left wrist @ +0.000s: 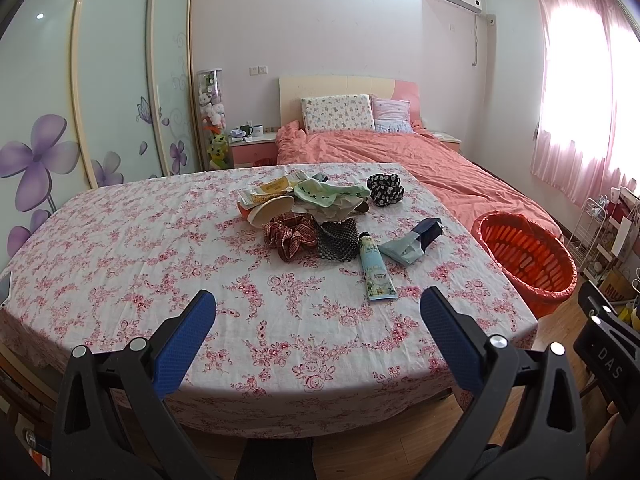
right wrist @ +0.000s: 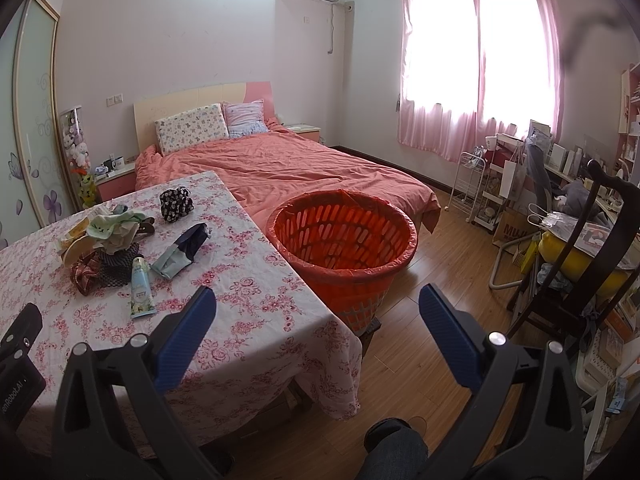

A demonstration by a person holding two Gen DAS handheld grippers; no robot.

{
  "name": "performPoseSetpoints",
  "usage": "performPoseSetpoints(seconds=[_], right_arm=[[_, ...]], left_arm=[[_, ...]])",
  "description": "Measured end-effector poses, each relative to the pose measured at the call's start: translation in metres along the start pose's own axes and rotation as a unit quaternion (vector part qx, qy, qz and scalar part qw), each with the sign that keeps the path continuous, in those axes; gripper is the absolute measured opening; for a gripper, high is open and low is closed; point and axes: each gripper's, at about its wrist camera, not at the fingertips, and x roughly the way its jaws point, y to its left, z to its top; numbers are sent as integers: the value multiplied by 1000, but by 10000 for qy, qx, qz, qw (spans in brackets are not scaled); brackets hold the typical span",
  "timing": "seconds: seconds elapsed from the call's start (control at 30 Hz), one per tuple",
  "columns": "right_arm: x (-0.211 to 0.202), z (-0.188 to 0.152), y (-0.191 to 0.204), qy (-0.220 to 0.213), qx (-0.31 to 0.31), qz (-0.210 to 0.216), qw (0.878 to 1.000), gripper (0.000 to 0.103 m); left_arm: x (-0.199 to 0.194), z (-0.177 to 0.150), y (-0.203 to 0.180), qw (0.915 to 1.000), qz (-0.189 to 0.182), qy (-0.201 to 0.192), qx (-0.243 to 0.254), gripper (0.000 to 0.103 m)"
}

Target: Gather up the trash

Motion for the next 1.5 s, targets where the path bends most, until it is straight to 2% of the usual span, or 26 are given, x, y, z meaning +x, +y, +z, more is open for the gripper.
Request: performPoseSetpoints(seconds=[1.5], right_arm=[[1,-2,-4,14,-21,-12,10000,99]], left_arm=[[0,-1,0,10000,-13,52,-7,101]])
